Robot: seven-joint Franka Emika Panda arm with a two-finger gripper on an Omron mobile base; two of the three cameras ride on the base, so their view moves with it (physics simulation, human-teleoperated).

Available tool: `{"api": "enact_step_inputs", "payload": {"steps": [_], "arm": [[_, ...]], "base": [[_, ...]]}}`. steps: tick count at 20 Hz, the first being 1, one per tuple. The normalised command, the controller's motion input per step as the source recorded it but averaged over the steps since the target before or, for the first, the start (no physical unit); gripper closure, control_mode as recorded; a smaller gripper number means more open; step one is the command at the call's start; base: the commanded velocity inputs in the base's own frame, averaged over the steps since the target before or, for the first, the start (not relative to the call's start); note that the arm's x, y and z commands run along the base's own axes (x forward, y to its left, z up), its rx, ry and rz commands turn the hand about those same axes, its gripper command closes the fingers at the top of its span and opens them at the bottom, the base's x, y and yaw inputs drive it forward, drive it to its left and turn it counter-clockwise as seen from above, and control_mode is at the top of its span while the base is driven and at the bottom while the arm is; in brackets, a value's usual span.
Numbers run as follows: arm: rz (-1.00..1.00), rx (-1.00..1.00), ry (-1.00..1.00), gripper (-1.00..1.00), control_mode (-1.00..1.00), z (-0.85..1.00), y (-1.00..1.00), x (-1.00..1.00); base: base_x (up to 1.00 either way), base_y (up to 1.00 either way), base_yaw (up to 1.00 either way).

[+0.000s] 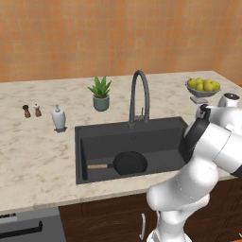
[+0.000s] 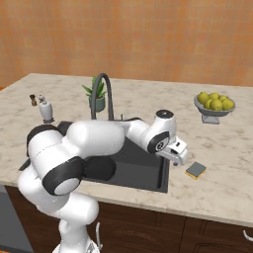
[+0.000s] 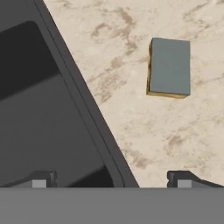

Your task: Pick the pan and sponge and place them into the sink. Then turn on the water.

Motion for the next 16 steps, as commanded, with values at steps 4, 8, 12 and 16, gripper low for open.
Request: {"api": "enact_step_inputs", "payload": {"steps": [4, 8, 12, 16], "arm": [[0.0, 0.0, 0.0, -1.0, -1.0, -0.05, -0.59, 0.0], [0.0, 0.0, 0.0, -1.0, -1.0, -0.08, -0.43, 0.0], [0.0, 0.0, 0.0, -1.0, -1.0, -0.03, -0.35, 0.0], [0.0, 0.0, 0.0, -1.0, -1.0, -0.11, -0.36, 0.0]], "base": [[0.0, 0.0, 0.0], [0.0, 0.0, 0.0], [0.0, 0.0, 0.0], [0.0, 0.0, 0.0]]}}
